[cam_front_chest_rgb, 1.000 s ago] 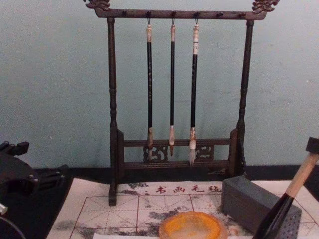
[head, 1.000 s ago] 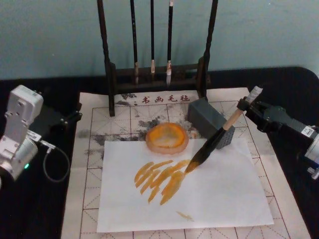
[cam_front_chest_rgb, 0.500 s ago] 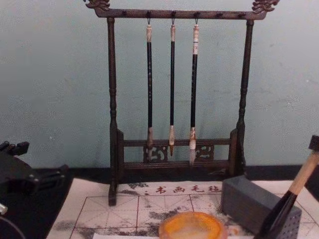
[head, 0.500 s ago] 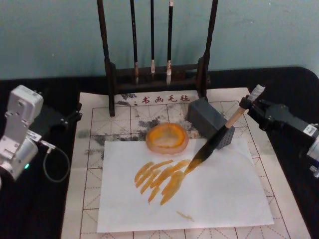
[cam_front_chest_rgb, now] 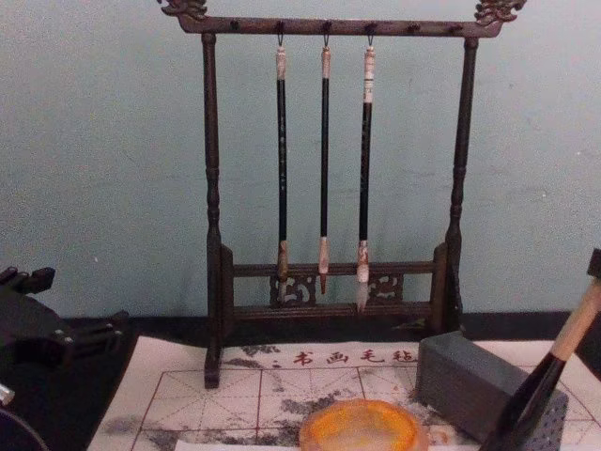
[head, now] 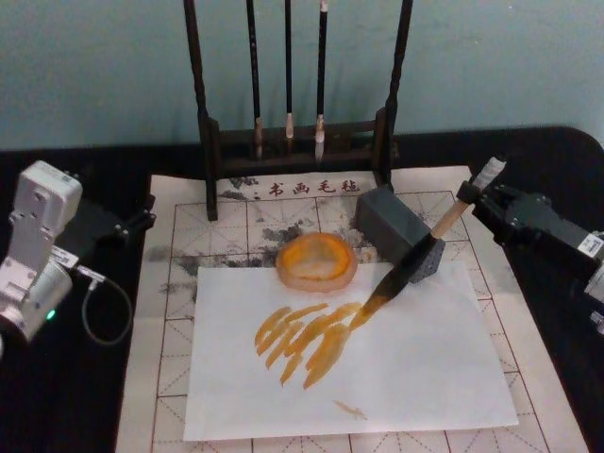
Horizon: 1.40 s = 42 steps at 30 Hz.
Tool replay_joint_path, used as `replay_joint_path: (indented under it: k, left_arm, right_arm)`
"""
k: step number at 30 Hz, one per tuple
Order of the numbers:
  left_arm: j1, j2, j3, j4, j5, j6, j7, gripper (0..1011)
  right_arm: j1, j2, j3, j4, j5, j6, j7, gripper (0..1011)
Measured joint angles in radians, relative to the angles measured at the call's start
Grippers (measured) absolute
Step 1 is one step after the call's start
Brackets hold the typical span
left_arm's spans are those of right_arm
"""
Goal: Pick up the brush from the inkstone, write on the paper, then place the brush back to its original position.
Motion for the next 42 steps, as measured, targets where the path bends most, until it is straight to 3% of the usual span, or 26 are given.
replay_joint_path:
  k: [31, 37, 42]
  left_arm:
    - [0.000, 0.000, 0.000, 0.000, 0.000, 0.000, 0.000, 1001]
    - [0.000, 0.000, 0.000, 0.000, 0.000, 0.000, 0.000, 1001]
    - [0.000, 0.000, 0.000, 0.000, 0.000, 0.000, 0.000, 1001]
  right_arm:
    - [-0.015, -0.007, 0.038, -0.021, -0.035, -0.019, 0.024, 181]
    - [-0.025, -0.010, 0.057, -0.036, -0.002, -0.014, 0.024, 181]
    - [-0.027, -0.023, 0.075, -0.044, 0.063, 0.015, 0.015, 181]
